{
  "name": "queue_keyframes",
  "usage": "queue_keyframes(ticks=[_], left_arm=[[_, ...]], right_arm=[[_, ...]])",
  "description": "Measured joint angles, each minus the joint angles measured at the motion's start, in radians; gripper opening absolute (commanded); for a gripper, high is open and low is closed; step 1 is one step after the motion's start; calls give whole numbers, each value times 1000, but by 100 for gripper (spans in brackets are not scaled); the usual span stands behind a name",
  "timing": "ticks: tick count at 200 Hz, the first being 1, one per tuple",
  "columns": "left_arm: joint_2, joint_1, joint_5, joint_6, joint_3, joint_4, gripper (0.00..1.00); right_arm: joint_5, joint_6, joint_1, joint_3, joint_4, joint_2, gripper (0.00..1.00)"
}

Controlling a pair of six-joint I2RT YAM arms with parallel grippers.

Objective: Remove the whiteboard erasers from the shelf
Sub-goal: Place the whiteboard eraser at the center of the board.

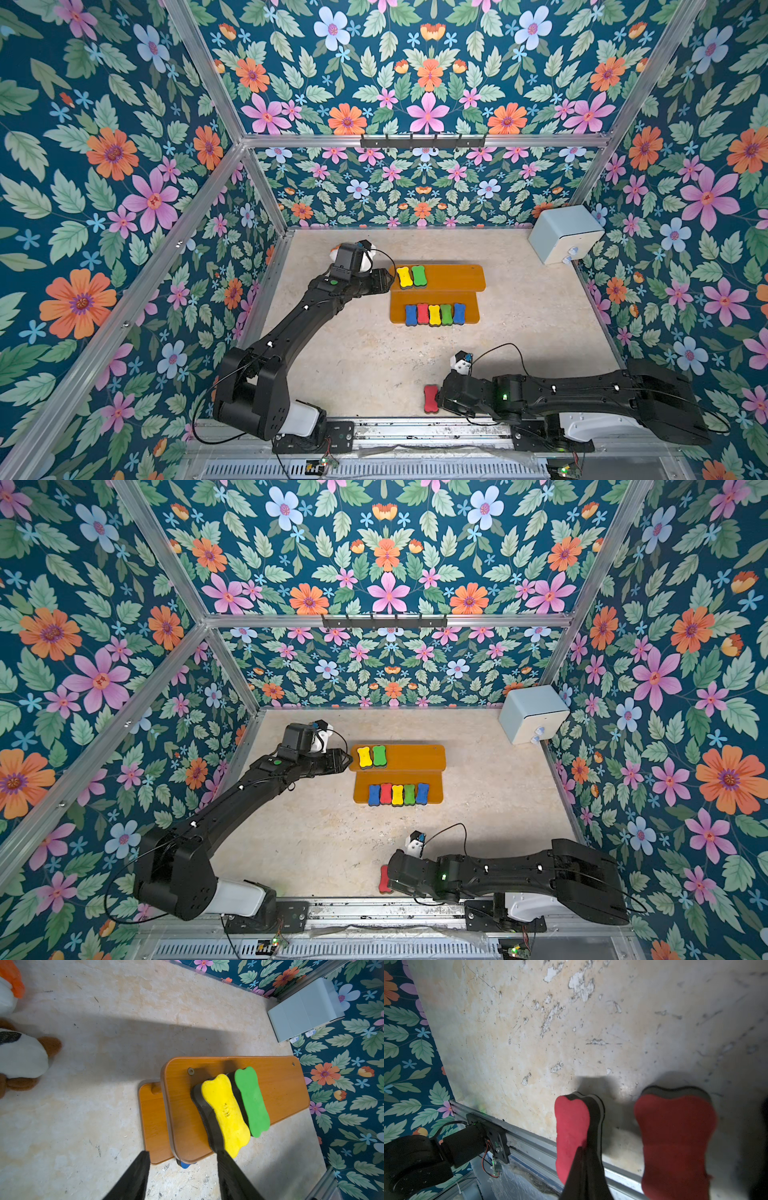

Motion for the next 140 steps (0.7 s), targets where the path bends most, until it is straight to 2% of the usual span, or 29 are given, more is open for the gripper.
queue_keyframes(ticks=[35, 140], left_arm=[[-4, 0, 0, 0, 0, 1, 58], [-13, 0, 3, 0, 0, 18, 58]], right_arm=[[-3, 2, 0, -8, 0, 10, 0], [0, -24, 1, 21, -30, 24, 15]])
